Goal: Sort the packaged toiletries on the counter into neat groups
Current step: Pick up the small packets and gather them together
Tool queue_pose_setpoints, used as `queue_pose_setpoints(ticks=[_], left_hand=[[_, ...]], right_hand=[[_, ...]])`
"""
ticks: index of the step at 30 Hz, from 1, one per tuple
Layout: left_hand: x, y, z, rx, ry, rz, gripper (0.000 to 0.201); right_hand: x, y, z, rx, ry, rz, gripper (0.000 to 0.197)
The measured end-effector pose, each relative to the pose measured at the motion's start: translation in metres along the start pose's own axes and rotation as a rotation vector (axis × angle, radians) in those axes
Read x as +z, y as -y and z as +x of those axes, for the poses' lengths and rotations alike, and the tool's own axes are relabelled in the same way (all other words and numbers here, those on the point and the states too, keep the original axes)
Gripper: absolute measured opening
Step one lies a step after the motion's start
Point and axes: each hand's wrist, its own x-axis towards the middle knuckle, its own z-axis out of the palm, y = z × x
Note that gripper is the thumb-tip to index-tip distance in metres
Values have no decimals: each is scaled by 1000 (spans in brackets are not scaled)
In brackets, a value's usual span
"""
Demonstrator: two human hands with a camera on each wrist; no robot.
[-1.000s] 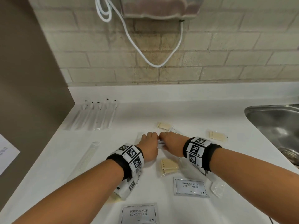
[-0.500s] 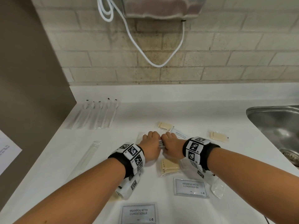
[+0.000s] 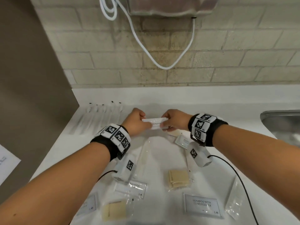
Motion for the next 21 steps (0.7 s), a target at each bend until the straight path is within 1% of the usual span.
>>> queue_pose_setpoints(ticks=[2, 4, 6, 8, 11, 12, 15, 16, 17, 18, 19, 20, 21], left_hand=[[-7, 3, 19, -47, -100, -103, 48], [-11, 7, 36, -89, -174, -149, 53], [-13, 10, 53, -128, -232, -154, 56], [-14, 14, 69, -176, -267, -158, 56], [-12, 21, 93, -240, -281, -137, 54], [-11, 23, 100, -250, -283, -119, 55], [-7, 31, 120, -259, -286, -57, 51], [-6, 34, 129, -268, -288, -45, 50], [-5, 37, 133, -277, -286, -28, 49], [-5, 39, 141, -283, -283, -8, 48], [-5, 42, 147, -280, -280, 18, 48], [-5, 44, 152, -278, -278, 46, 48], [-4, 45, 156, -275, -275, 75, 48]], right_hand=[[-3, 13, 16, 15, -35, 88, 10], [-6, 25, 33, 32, -67, 132, 16], [-8, 32, 54, 69, -107, 127, 19], [-8, 34, 77, 104, -129, 109, 18], [-7, 33, 106, 160, -128, 81, 12], [-6, 32, 116, 180, -140, 80, 13], [-2, 30, 139, 235, -185, 67, 28], [-1, 31, 148, 240, -189, 36, 25], [0, 30, 151, 237, -193, 0, 17], [0, 31, 159, 235, -200, -19, 16], [0, 28, 169, 227, -205, -35, 24], [1, 27, 177, 224, -222, -48, 26], [2, 27, 181, 223, -246, -72, 22]])
